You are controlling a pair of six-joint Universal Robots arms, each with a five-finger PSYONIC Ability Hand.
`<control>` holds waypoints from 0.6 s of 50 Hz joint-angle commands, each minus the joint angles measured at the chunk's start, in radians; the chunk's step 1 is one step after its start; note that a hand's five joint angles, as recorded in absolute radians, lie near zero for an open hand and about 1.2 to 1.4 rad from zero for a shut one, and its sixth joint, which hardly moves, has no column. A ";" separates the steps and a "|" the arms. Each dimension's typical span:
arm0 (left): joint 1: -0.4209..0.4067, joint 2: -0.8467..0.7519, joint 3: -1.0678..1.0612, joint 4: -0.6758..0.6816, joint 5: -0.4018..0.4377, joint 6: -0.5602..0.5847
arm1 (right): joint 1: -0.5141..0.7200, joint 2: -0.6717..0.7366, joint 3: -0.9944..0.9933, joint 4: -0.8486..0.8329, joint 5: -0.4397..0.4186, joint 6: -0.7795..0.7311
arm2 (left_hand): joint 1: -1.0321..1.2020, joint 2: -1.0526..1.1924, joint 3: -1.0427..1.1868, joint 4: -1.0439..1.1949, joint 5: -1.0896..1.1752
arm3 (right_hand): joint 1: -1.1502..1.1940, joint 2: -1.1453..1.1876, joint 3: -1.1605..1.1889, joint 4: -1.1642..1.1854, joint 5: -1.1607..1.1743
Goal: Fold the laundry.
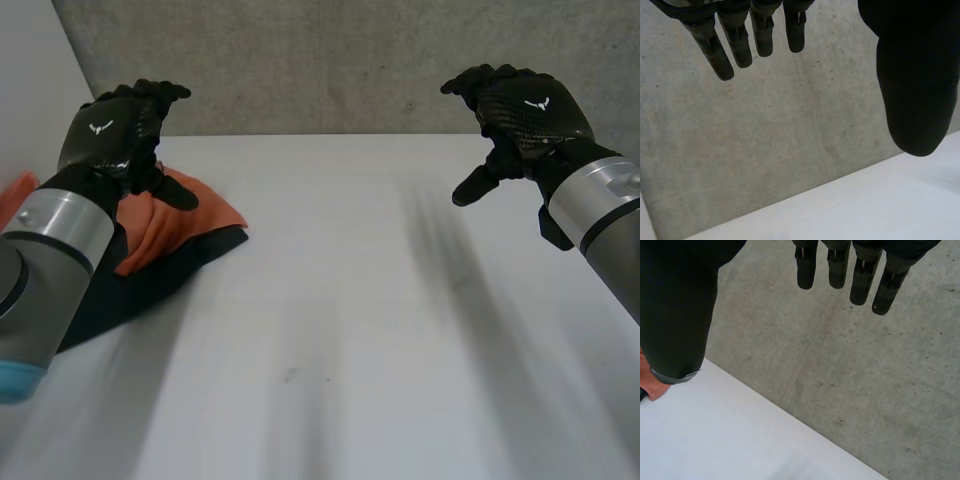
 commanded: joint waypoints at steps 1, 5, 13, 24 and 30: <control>0.032 -0.225 0.141 0.052 -0.011 0.226 | 0.000 0.004 0.004 0.003 0.000 -0.001 | -0.035 -0.029 -0.033 -0.027 -0.025 | -0.022 -0.043 -0.041 -0.055 -0.065; 0.147 -0.365 0.225 0.061 0.004 0.372 | -0.001 0.002 0.005 0.005 0.002 -0.001 | -0.035 -0.029 -0.033 -0.027 -0.025 | -0.022 -0.043 -0.041 -0.055 -0.065; 0.234 -0.610 0.374 0.185 0.078 0.484 | 0.000 0.005 0.010 0.000 0.002 -0.044 | -0.023 -0.018 -0.021 -0.016 -0.013 | -0.022 -0.043 -0.041 -0.055 -0.065; 0.343 -0.811 0.521 0.161 0.162 0.596 | -0.002 0.013 0.014 0.000 0.005 -0.070 | 0.130 0.135 0.132 0.137 0.139 | -0.022 -0.043 -0.041 -0.055 -0.065; 0.371 -0.853 0.589 0.074 0.167 0.612 | 0.002 0.031 0.018 0.000 0.005 -0.070 | 0.569 0.575 0.571 0.577 0.579 | -0.022 -0.043 -0.041 -0.055 -0.065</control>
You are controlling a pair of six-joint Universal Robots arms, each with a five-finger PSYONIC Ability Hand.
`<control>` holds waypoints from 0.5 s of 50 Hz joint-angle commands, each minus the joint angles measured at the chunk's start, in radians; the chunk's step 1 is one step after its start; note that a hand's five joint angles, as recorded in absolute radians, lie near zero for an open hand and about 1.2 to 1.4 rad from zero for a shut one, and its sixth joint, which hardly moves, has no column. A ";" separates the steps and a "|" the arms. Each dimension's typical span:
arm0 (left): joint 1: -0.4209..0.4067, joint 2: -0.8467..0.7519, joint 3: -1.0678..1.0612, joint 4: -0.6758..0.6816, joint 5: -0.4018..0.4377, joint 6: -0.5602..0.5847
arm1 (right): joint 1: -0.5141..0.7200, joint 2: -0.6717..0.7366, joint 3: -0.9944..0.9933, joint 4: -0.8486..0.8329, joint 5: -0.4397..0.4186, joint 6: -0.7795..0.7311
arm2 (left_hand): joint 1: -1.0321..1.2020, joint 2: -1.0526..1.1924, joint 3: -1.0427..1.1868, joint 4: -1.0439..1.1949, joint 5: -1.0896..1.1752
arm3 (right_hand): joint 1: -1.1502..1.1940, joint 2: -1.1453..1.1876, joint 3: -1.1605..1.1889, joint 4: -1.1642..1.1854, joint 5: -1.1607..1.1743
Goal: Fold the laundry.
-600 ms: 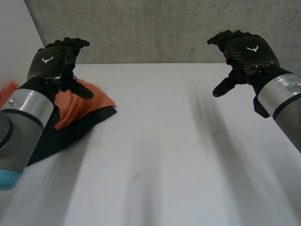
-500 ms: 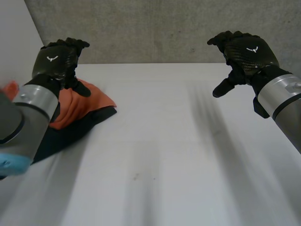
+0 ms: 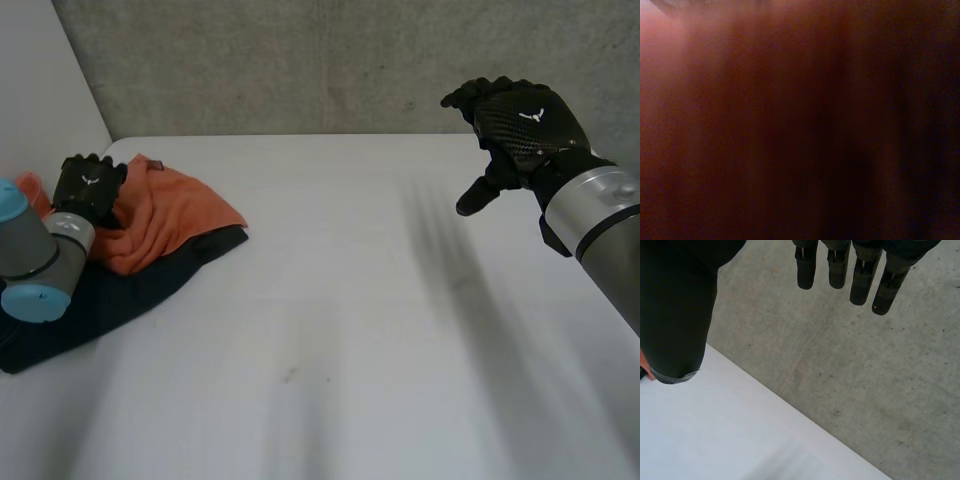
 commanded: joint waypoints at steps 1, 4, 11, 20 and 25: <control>0.029 -0.047 0.078 -0.099 0.004 0.023 | 0.003 0.016 0.004 0.000 -0.002 0.000 | 0.505 0.512 0.518 0.514 0.520 | -0.022 -0.043 -0.041 -0.055 -0.065; 0.034 -0.036 0.073 -0.114 0.007 0.022 | 0.003 0.016 0.004 0.000 0.000 0.000 | 0.802 0.809 0.815 0.810 0.817 | -0.022 -0.043 -0.041 -0.055 -0.065; 0.025 0.048 0.012 -0.102 -0.004 0.017 | 0.003 0.013 0.002 0.000 -0.002 0.000 | 1.025 1.032 1.038 1.034 1.040 | -0.022 -0.043 -0.041 -0.055 -0.065; -0.044 0.240 -0.085 -0.091 -0.015 -0.012 | 0.003 0.007 0.002 0.000 -0.005 0.002 | 1.025 1.032 1.038 1.034 1.040 | -0.022 -0.043 -0.041 -0.055 -0.065; -0.135 0.425 -0.165 -0.097 -0.024 -0.092 | 0.003 0.005 0.000 0.000 -0.005 0.000 | 1.025 1.032 1.038 1.034 1.040 | -0.022 -0.043 -0.041 -0.055 -0.065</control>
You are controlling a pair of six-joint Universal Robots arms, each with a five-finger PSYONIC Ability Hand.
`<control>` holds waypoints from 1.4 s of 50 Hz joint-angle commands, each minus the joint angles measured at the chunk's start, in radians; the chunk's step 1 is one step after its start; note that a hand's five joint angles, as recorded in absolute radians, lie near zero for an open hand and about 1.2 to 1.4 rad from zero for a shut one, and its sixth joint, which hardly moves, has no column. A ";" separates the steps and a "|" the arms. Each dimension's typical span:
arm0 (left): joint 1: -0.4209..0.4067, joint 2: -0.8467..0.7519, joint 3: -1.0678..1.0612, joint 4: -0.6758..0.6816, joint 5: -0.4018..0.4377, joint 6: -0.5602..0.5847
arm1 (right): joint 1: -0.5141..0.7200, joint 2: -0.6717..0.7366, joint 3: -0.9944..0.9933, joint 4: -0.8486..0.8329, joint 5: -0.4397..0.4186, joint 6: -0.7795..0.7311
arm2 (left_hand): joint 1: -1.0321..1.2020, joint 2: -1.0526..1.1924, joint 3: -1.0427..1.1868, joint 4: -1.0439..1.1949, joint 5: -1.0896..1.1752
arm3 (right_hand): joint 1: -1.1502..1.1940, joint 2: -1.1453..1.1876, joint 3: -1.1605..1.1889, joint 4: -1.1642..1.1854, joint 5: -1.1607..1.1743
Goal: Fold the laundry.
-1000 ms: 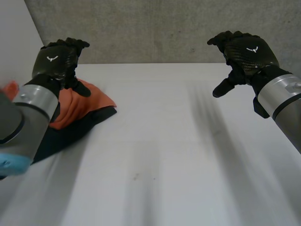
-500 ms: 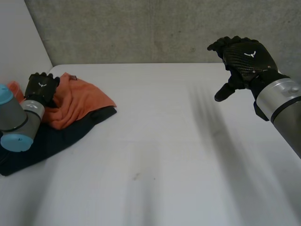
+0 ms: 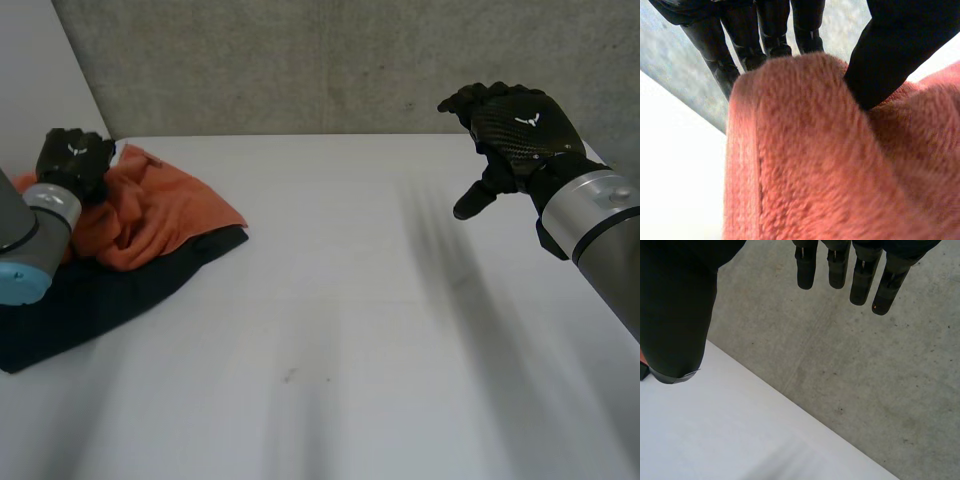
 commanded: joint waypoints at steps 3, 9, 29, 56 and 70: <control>-0.157 0.298 -0.121 -0.008 -0.012 -0.137 | 0.000 -0.004 -0.011 0.000 0.001 -0.001 | 0.323 0.206 0.209 0.203 0.292 | -0.022 -0.043 -0.041 -0.055 -0.065; -0.352 0.453 -0.201 -0.039 -0.005 -0.321 | -0.014 -0.015 -0.020 0.000 0.002 -0.001 | 0.323 0.206 0.209 0.203 0.292 | -0.022 -0.043 -0.041 -0.055 -0.065; -0.636 0.364 -0.333 -0.133 -0.011 -0.522 | -0.014 -0.044 -0.032 0.012 -0.005 -0.012 | -0.899 -1.016 -1.012 -1.019 -0.930 | -0.022 -0.043 -0.041 -0.055 -0.065; -0.298 0.264 -0.451 -0.205 -0.097 0.047 | 0.199 0.335 -0.061 0.365 -0.021 -0.317 | -0.874 -0.992 -0.988 -0.995 -0.905 | -0.022 -0.043 -0.041 -0.055 -0.065; -0.421 0.312 -0.425 -0.139 -0.084 0.001 | 0.196 0.326 -0.057 0.256 0.032 -0.279 | -0.883 -1.000 -0.997 -1.004 -0.914 | 1.199 1.179 1.181 1.167 1.157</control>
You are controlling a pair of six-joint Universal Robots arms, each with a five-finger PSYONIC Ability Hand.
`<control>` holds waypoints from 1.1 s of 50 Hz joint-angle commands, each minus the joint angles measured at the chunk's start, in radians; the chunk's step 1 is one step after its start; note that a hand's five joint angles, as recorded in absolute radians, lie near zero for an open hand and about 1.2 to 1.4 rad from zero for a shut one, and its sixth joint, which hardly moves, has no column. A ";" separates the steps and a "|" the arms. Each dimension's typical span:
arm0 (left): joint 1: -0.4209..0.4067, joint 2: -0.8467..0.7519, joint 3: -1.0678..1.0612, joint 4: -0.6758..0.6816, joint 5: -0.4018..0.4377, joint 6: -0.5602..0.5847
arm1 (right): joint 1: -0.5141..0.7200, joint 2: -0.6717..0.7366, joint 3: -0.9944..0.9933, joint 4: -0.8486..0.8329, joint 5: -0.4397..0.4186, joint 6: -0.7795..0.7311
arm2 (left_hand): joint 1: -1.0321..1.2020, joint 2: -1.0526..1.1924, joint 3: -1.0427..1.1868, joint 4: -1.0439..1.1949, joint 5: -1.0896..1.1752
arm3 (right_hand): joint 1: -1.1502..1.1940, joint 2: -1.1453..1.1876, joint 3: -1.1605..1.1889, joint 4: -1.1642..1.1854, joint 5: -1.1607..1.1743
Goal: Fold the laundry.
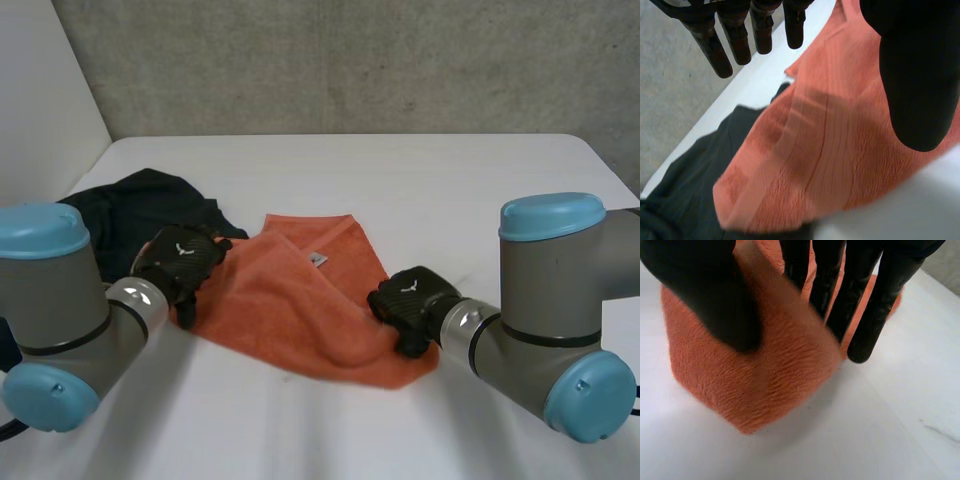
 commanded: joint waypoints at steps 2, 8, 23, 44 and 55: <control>-0.115 0.051 0.046 0.081 0.004 -0.064 | 0.002 -0.090 0.024 -0.053 0.014 0.014 | -0.007 -0.013 -0.019 -0.013 -0.034 | 0.548 0.380 0.413 0.410 0.435; -0.137 0.015 0.124 0.112 0.014 -0.138 | 0.005 -0.216 0.108 -0.064 -0.021 0.001 | -0.010 -0.016 -0.022 -0.016 -0.037 | 0.548 0.380 0.413 0.410 0.435; -0.223 -0.261 0.326 -0.017 0.269 -0.166 | 0.016 -0.491 0.222 -0.079 -0.101 -0.011 | 0.448 0.442 0.436 0.442 0.422 | 0.548 0.380 0.413 0.410 0.435; -0.214 0.100 0.190 0.004 0.064 -0.159 | 0.016 -0.425 0.176 -0.043 -0.115 -0.071 | 1.174 1.167 1.161 1.167 1.147 | -0.194 -0.363 -0.329 -0.332 -0.308; -0.151 0.345 -0.006 -0.002 0.064 -0.158 | -0.167 -0.319 -0.042 0.071 -0.161 -0.082 | 1.100 1.093 1.088 1.094 1.073 | -0.674 -0.842 -0.809 -0.811 -0.787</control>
